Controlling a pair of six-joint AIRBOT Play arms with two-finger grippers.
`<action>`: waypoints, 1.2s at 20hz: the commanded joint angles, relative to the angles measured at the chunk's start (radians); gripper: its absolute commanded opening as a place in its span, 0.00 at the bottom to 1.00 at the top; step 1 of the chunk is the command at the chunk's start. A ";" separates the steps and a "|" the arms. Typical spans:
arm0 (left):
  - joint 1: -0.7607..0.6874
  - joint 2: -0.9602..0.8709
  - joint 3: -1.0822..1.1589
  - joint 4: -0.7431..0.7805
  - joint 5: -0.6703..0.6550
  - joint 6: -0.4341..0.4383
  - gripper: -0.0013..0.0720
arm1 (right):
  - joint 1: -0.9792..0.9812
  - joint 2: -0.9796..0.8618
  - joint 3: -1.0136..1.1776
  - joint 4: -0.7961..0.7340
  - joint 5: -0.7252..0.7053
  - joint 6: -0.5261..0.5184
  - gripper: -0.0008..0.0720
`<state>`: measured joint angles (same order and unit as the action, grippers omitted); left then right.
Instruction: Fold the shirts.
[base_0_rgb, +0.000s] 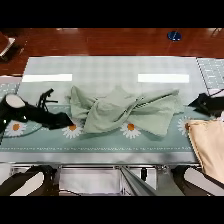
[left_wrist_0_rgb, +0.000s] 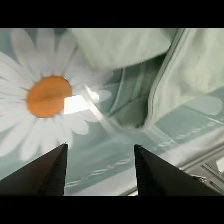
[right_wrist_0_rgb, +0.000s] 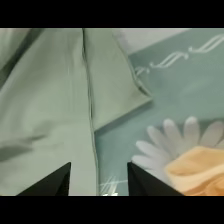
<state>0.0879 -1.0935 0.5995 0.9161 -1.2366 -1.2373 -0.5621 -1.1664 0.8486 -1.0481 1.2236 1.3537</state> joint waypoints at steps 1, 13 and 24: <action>-0.011 0.037 -0.155 -0.203 0.115 0.148 0.71 | -0.020 0.106 -0.224 0.140 -0.023 -0.059 0.58; -0.294 -0.122 -0.106 -0.349 0.302 0.238 0.04 | -0.019 0.111 -0.392 0.079 0.030 -0.031 0.58; -0.294 -0.122 -0.100 -0.370 0.305 0.230 0.04 | 0.298 -0.088 -0.314 0.285 -0.157 -0.032 0.51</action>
<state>-0.2054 -1.2156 0.4961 0.5610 -0.9363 -1.0054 -0.3481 -1.1934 0.4911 -0.8383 1.1339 1.3235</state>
